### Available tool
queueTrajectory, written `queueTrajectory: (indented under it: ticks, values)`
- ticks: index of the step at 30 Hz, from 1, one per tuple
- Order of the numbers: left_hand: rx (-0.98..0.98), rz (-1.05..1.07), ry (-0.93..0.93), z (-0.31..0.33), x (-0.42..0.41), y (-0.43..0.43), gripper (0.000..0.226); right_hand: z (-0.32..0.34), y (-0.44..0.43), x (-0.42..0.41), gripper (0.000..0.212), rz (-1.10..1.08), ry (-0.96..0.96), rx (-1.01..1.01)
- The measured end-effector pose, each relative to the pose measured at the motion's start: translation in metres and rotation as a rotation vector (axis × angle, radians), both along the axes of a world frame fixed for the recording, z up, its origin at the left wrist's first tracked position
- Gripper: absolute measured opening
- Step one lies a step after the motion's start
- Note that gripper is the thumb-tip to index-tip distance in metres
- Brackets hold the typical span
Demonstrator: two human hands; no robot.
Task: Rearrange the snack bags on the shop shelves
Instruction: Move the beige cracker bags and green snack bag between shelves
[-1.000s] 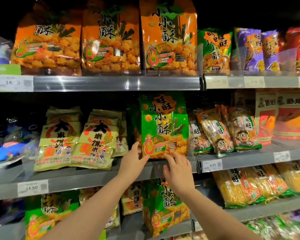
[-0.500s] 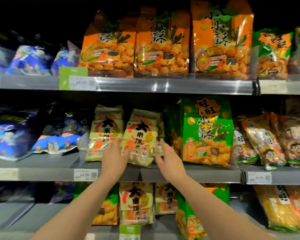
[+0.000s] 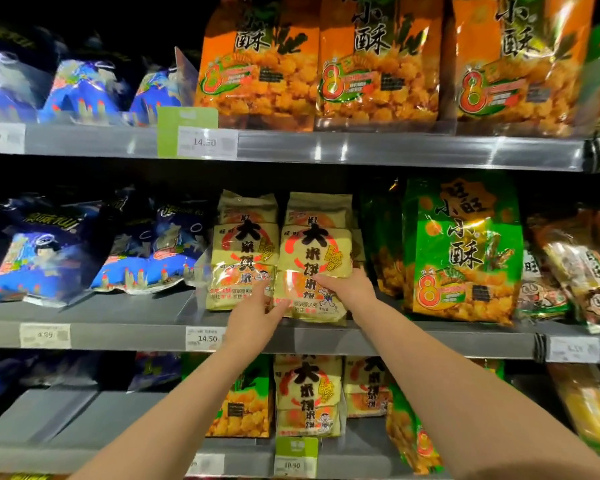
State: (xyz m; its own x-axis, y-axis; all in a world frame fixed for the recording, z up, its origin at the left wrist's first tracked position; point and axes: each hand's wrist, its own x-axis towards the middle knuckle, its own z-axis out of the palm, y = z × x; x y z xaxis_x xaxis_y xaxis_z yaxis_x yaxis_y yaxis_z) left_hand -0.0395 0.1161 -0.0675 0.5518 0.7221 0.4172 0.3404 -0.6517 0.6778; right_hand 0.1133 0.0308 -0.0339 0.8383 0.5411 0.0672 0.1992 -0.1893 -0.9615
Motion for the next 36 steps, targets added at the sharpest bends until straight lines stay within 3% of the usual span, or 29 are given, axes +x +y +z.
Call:
queueTrajectory:
  ticks: [4, 10, 18, 26, 33, 36]
  values:
    - [-0.012, -0.073, -0.023, 0.004, -0.008, 0.0, 0.052, 0.002, 0.002, -0.001, 0.06, 0.009, 0.023, 0.177]
    - [-0.01, -0.076, -0.062, 0.01, -0.019, 0.011, 0.037, 0.001, -0.015, -0.005, 0.062, 0.088, 0.232, 0.352]
    - [0.045, -0.157, -0.148, 0.001, -0.015, -0.022, 0.03, -0.017, -0.063, -0.02, 0.024, 0.119, 0.297, 0.521]
    - [-0.058, -0.241, -0.122, -0.028, -0.024, -0.048, 0.014, -0.078, -0.107, -0.054, 0.041, 0.14, 0.141, 0.433]
    - [-0.03, -0.202, 0.073, -0.087, -0.029, -0.048, 0.052, -0.147, -0.096, -0.049, 0.053, 0.061, 0.053, 0.139]
    - [-0.081, -0.232, 0.112, -0.106, -0.025, -0.044, 0.055, -0.172, -0.086, -0.047, 0.047, -0.005, 0.092, 0.096]
